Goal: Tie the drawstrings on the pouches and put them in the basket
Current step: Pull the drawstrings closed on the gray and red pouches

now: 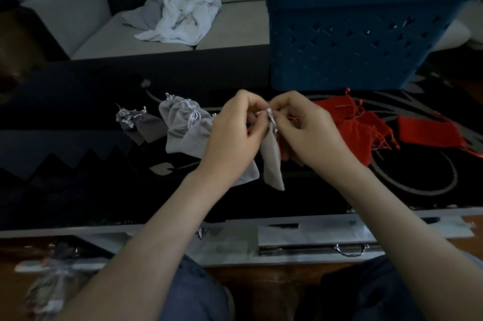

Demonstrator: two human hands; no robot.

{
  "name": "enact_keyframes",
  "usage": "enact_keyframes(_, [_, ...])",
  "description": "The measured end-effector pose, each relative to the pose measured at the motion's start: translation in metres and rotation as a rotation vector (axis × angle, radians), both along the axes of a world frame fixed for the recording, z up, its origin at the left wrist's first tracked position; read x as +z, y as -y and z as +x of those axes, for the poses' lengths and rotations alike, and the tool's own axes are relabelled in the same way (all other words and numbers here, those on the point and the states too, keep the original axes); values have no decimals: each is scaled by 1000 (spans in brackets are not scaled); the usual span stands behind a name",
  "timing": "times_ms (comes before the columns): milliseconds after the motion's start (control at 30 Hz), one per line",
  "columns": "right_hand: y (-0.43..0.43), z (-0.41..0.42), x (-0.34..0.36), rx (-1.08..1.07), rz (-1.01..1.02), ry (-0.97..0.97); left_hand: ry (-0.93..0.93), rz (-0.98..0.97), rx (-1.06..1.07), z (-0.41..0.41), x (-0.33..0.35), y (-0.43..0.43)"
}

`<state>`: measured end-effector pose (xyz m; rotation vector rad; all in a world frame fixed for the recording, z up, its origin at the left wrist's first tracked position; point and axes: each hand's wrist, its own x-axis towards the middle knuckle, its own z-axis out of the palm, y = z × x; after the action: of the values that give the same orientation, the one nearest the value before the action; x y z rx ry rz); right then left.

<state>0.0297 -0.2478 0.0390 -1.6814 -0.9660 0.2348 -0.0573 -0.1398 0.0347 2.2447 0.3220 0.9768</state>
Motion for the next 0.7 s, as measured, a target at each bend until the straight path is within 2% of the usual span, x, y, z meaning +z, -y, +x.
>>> enact_keyframes(133, [-1,1,1,90,12,-67,13,-1,-1,-2,0,-1])
enact_keyframes(333, [0,1,1,68,88,-68,51,7,-11,-3,1,1])
enact_keyframes(533, [-1,-1,-1,15,98,23,59,6,-3,-3,0,-1])
enact_keyframes(700, [-2,-1,-3,3,49,87,60,113,26,-1,-5,-3])
